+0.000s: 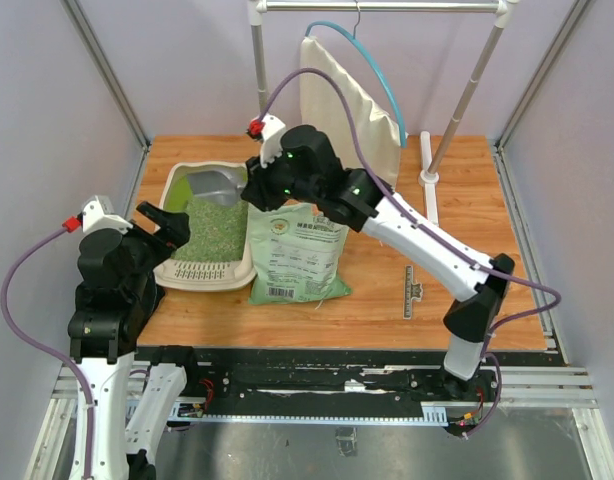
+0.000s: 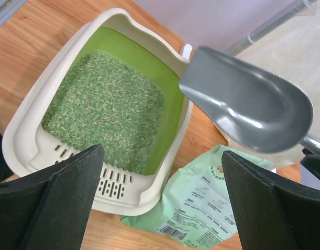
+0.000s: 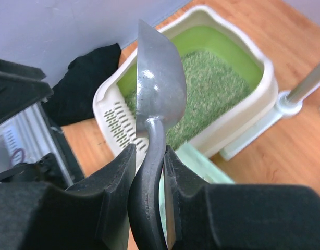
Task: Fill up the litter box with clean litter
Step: 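Pour the cat litter into the litter box, then scoop the cat litter from the cat litter bag.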
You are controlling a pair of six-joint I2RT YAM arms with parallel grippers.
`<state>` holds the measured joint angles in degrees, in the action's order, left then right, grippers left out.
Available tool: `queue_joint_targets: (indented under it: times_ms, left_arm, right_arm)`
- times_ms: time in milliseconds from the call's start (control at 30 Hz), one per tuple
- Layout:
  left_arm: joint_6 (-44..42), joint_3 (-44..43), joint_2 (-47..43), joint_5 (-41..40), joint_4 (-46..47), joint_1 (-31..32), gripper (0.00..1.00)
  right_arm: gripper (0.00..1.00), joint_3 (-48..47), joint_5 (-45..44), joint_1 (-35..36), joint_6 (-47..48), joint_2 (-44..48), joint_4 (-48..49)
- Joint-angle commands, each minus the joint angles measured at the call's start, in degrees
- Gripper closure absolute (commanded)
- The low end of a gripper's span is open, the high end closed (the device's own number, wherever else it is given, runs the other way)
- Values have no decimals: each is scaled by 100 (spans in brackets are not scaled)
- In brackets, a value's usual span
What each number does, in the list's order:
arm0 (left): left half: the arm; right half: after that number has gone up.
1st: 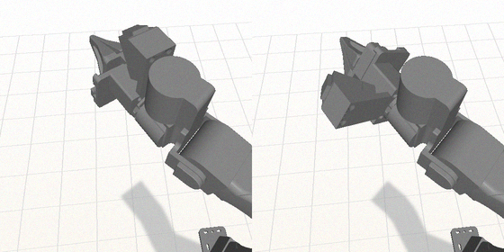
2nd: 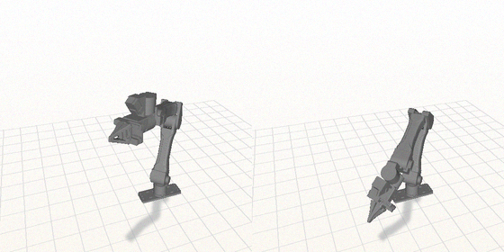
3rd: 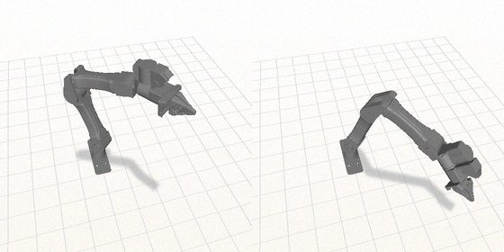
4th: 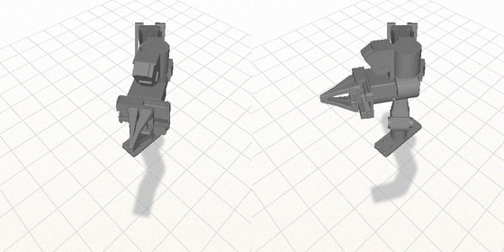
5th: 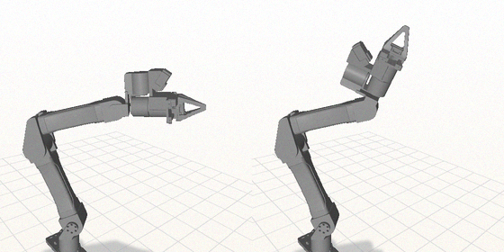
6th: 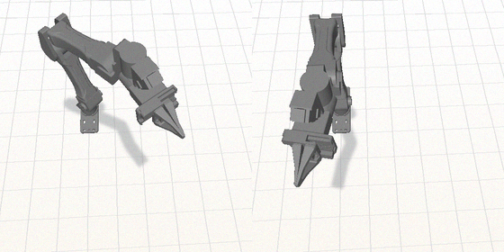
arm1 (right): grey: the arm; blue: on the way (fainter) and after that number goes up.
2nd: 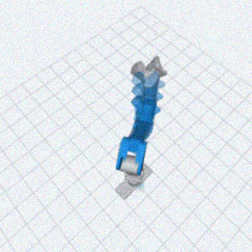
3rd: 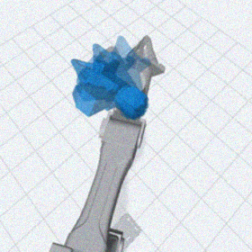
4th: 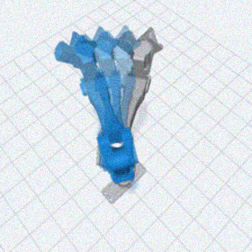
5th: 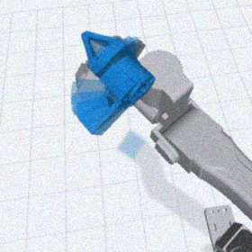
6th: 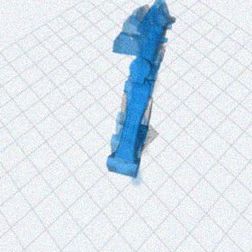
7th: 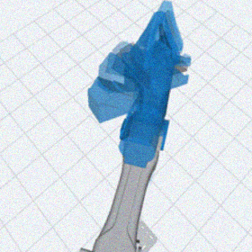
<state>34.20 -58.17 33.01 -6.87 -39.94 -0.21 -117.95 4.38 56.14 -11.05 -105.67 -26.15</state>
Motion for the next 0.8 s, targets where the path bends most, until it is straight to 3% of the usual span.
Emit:
queue_joint_targets:
  times_ms: [0,367,567,767]
  left_arm:
    - [-155,37,-76,631,404,-32,0]
    - [480,1103,118,3739,2274,-32,4]
    - [1412,1738,292,5432,3894,-24,5]
    - [1617,1885,324,5419,4118,-23,5]
  right_arm:
    - [99,833,828,-436,-1003,795,-61]
    - [99,3967,2270,-1464,-2363,3317,1234]
    - [99,4663,2809,-1810,-2769,3945,1612]
    - [99,4890,3124,-1850,-2945,4109,1826]
